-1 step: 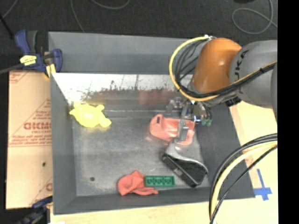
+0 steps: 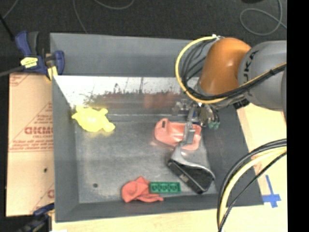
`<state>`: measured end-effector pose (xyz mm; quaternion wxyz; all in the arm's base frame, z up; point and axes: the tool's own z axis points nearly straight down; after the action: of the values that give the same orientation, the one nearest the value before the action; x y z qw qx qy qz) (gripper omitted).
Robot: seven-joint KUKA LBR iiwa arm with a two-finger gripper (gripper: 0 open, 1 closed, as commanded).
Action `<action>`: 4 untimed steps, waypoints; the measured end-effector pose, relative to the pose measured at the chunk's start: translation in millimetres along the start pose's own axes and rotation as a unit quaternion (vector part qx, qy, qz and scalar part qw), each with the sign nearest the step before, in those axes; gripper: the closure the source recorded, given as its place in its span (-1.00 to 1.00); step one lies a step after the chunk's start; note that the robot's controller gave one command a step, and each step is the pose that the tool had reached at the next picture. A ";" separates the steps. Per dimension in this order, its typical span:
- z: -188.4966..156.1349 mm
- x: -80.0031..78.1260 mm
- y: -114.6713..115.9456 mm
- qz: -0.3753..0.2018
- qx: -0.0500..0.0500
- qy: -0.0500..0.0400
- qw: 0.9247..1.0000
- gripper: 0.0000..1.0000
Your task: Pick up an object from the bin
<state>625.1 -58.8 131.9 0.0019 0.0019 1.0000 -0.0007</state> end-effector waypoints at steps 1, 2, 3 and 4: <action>36.2 -1.0 -2.5 0.012 0.000 -0.003 1.000 -1.00; 53.0 9.3 -18.5 -0.042 -0.002 -0.013 0.999 1.00; 52.7 9.0 -18.4 -0.043 -0.002 -0.013 0.999 1.00; 52.7 8.9 -18.4 -0.043 -0.002 -0.013 0.999 1.00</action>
Offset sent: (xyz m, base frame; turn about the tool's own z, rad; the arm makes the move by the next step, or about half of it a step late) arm -0.0170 -0.0219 -0.0614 -0.0849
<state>616.3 -77.2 79.2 0.0150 -0.0412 0.9990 0.0012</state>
